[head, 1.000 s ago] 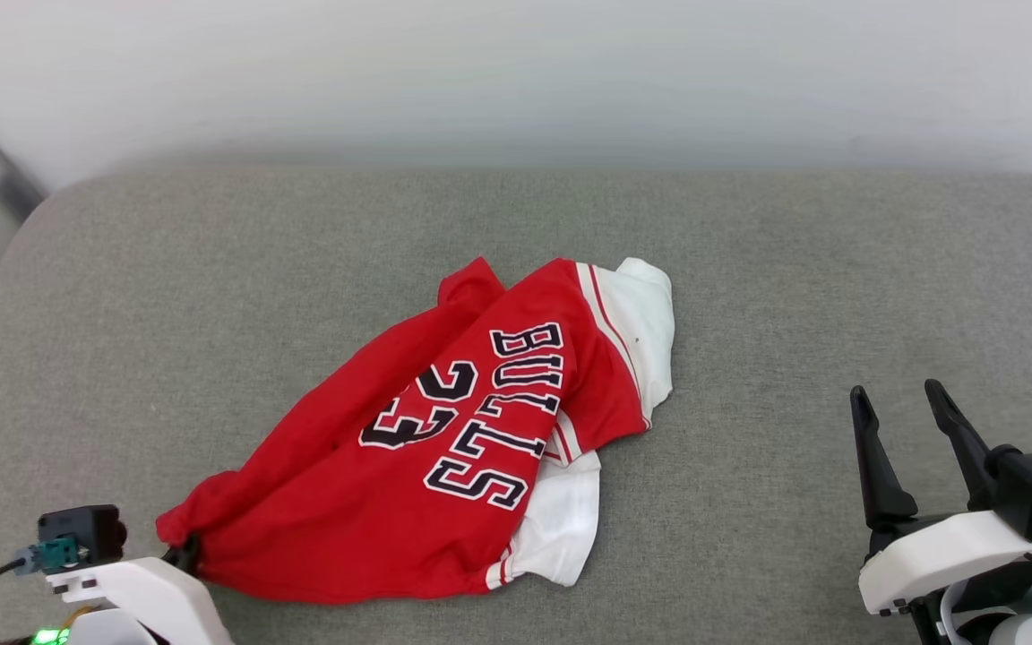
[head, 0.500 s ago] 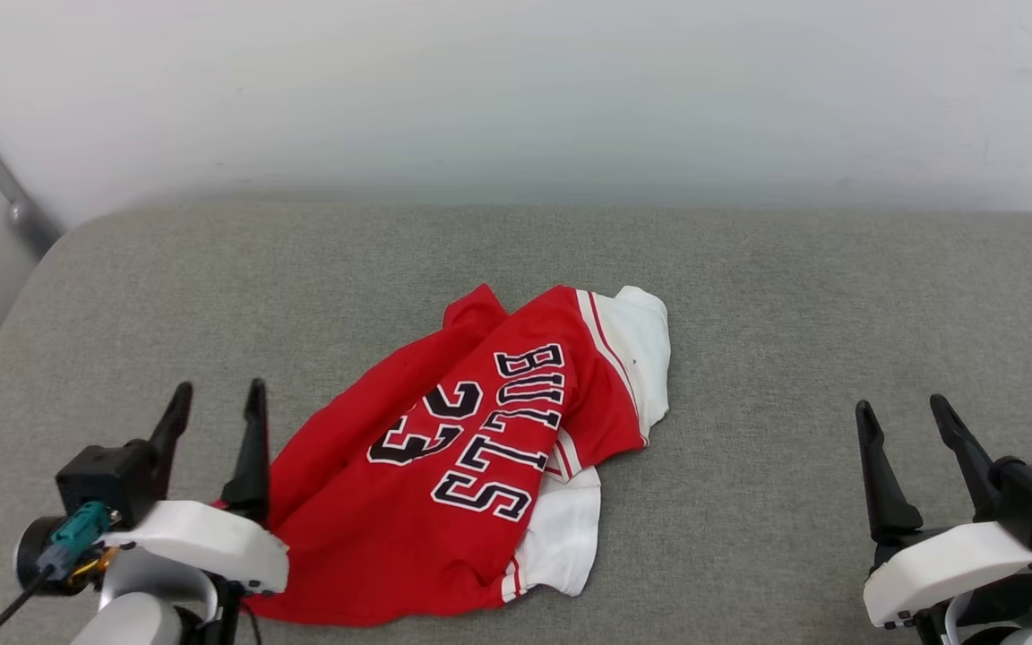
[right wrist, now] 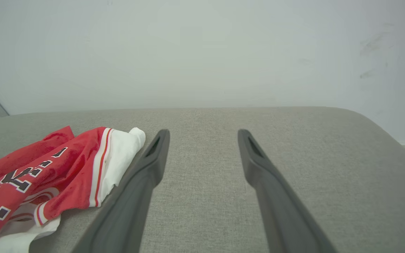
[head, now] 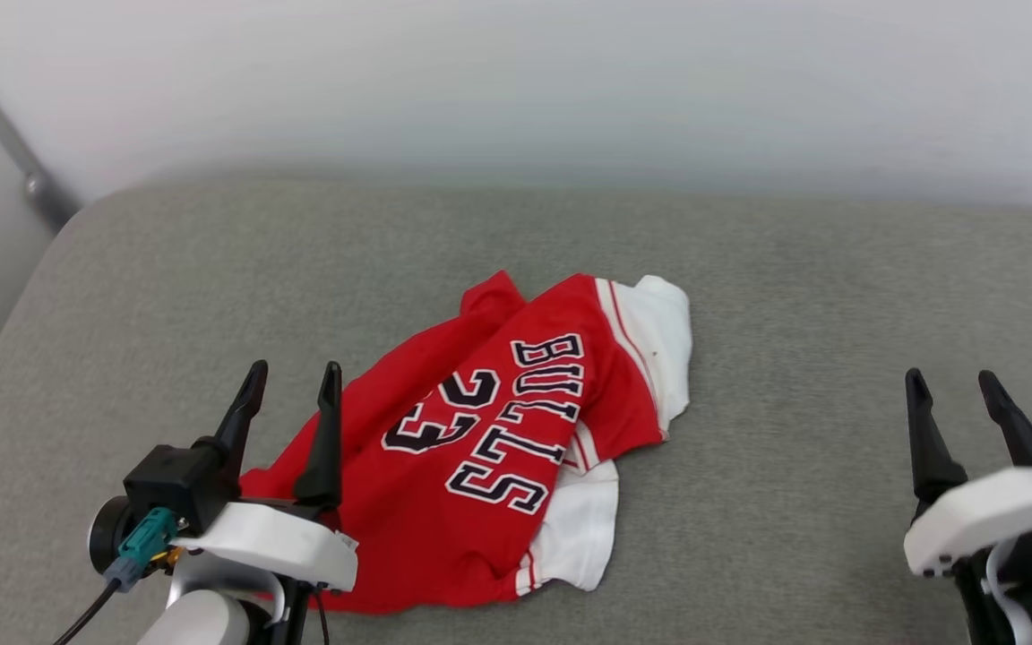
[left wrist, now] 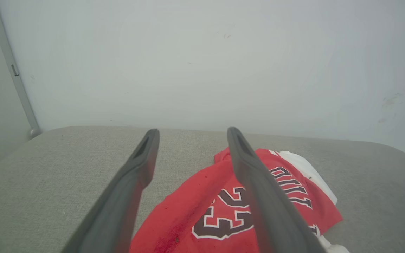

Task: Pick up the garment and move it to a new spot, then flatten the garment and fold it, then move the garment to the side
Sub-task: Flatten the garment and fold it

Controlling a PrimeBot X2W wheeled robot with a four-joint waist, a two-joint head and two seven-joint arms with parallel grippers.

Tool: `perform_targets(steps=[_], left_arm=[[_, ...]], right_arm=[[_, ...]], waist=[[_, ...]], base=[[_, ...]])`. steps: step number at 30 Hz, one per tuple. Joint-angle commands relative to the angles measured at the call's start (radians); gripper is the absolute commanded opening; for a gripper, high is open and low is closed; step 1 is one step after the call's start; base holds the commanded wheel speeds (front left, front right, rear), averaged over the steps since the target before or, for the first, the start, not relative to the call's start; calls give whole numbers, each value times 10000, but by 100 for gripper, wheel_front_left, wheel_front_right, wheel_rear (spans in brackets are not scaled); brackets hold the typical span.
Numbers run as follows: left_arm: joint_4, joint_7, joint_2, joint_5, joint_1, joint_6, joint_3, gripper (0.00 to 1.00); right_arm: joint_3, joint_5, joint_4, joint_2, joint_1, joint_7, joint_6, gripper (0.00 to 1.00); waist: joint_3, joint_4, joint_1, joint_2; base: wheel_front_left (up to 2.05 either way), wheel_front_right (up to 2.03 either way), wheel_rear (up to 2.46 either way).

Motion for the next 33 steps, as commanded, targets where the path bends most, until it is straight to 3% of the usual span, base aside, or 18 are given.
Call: perform_targets(steps=[1,6,14,23,29,30,31,32,33], left_arm=[[12,-50,-84,71,-84,-61,41,100],[-9,-67,-669,430,-440,-395,227,100],[4,-51,-1946,1420,-560,-1324,1029,100],[412,-52,-2772,2197,-791,-2285,1755,100],[712,-53,-3173,2558,-747,-2747,2154,100],[771,-53,-3230,2603,-724,-2802,2212,100],[821,-53,-3273,2618,-719,-2865,2322,100],[888,-53,-3288,2690,-725,-2876,2426,100],[932,-53,-3319,2723,-727,-2928,2501,100]], right_arm=[[-85,186,210,9,-352,340,-3,100],[-380,365,1276,-430,-1756,2715,-5,100],[558,1322,2728,-1169,-3744,6790,-3,100],[1564,1672,3703,-1414,-5168,8108,-3,100],[1887,1715,4919,-1461,-5185,8738,-5,100],[1960,1725,5066,-1472,-5180,8833,-5,89],[2012,1812,5201,-1456,-5154,8935,-5,39],[2056,1922,5273,-1411,-5149,8951,-5,5],[2130,1978,5307,-1396,-5164,8935,-3,0]], waist=[[251,286,1,-1],[873,1069,1,-1],[1728,2042,1,-1],[2417,2448,1,-1],[2520,2533,1,-1],[2519,2537,1,-1],[2519,2538,1,-1],[2509,2537,1,-1],[2488,2530,1,-1]], base=[[0,0,0],[0,0,0],[0,0,0],[0,0,0],[0,0,0],[0,0,0],[0,0,0],[0,0,0],[0,0,0]])
